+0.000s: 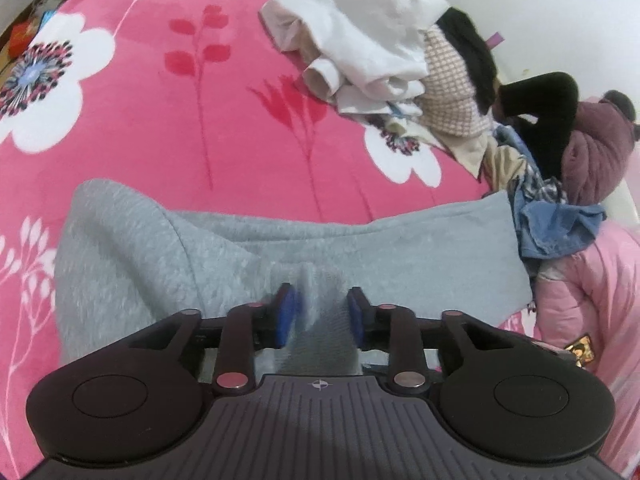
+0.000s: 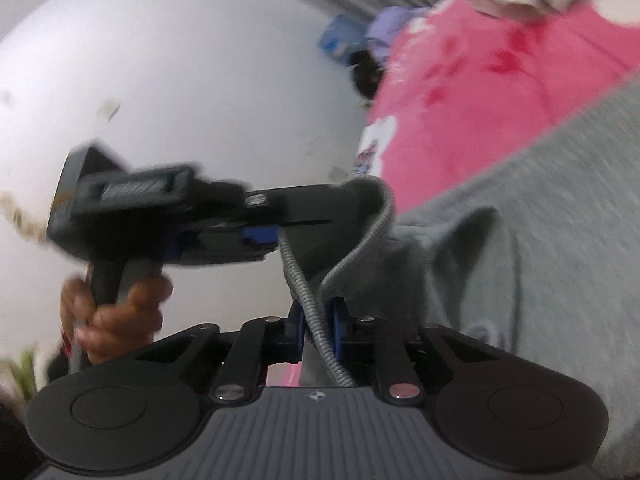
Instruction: Fold clothes
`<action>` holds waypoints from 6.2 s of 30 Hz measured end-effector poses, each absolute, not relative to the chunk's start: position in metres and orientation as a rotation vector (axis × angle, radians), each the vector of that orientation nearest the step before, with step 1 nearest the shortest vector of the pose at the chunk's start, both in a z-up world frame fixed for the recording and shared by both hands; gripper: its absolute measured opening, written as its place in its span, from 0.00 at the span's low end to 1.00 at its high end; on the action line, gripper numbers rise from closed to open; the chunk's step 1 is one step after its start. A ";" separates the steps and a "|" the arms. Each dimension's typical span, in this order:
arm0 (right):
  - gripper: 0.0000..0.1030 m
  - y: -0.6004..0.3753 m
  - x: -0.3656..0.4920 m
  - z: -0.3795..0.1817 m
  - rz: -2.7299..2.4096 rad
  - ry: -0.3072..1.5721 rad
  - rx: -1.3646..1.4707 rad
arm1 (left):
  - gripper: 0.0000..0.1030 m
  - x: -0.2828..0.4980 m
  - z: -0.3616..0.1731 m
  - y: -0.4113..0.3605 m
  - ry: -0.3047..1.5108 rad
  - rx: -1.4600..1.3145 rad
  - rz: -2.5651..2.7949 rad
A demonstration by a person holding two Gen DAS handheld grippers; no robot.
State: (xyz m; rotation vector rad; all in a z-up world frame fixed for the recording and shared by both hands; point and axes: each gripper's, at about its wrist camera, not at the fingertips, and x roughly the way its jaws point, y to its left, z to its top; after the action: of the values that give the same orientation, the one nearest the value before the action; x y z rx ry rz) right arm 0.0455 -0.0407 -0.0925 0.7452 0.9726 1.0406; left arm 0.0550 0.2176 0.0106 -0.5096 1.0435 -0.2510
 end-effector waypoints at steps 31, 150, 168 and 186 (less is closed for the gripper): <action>0.65 -0.076 0.095 -0.107 0.712 1.085 0.787 | 0.35 -0.016 -0.060 0.183 1.044 0.037 -0.124; 0.22 -0.334 0.206 -0.018 0.510 1.179 0.039 | 0.37 0.201 -0.077 -0.136 1.073 -0.240 -0.862; 0.22 -0.407 0.218 -0.042 0.487 1.181 0.112 | 0.37 0.225 -0.094 -0.185 1.100 -0.195 -0.932; 0.33 -0.421 0.176 0.010 0.261 0.911 -0.073 | 0.47 0.217 -0.095 -0.192 0.980 -0.257 -0.904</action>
State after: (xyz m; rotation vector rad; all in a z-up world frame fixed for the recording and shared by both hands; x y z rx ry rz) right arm 0.1762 -0.4209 0.0100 -0.0732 0.9107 0.2612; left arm 0.2168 -0.1919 -0.0952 -0.2568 0.9797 -0.9042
